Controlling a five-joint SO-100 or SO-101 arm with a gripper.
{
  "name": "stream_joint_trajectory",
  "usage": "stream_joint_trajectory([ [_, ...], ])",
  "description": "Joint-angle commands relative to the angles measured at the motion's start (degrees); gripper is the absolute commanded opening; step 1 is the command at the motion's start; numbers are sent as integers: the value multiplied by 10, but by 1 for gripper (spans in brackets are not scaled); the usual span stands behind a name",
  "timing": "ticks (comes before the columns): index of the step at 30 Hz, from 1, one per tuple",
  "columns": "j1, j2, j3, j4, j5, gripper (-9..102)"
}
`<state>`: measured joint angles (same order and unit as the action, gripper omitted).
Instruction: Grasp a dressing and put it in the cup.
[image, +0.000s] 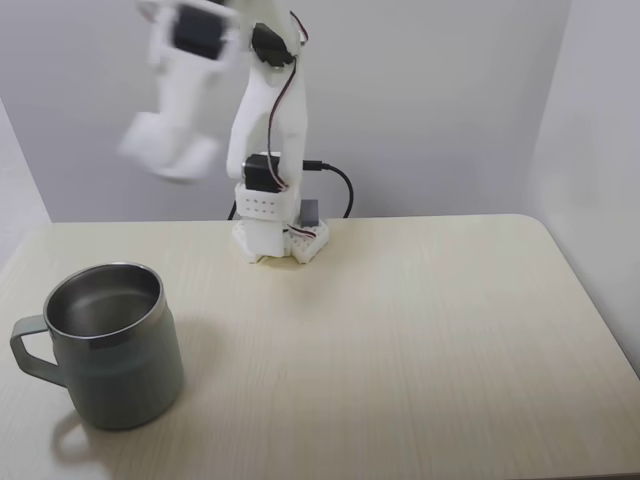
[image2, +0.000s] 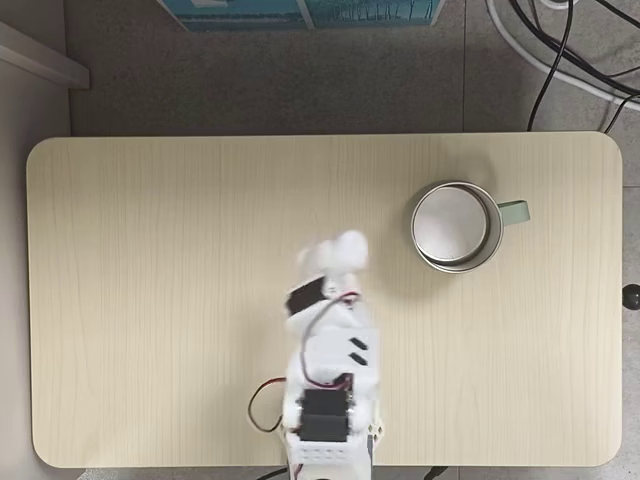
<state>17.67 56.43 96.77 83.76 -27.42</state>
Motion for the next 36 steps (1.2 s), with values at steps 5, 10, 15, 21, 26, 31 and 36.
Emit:
stream_joint_trajectory([
  [5, 100, 91, 5, -74, 47, 0],
  [10, 119, 104, -85, -138, 38, 0],
  [15, 127, 84, -200, -191, 9, 0],
  [21, 142, 51, -301, -258, -21, 0],
  [26, 152, 63, -301, -264, -25, 0],
  [31, 152, 52, -311, -264, -38, 12],
  [36, 153, 29, -320, -254, -38, 26],
])
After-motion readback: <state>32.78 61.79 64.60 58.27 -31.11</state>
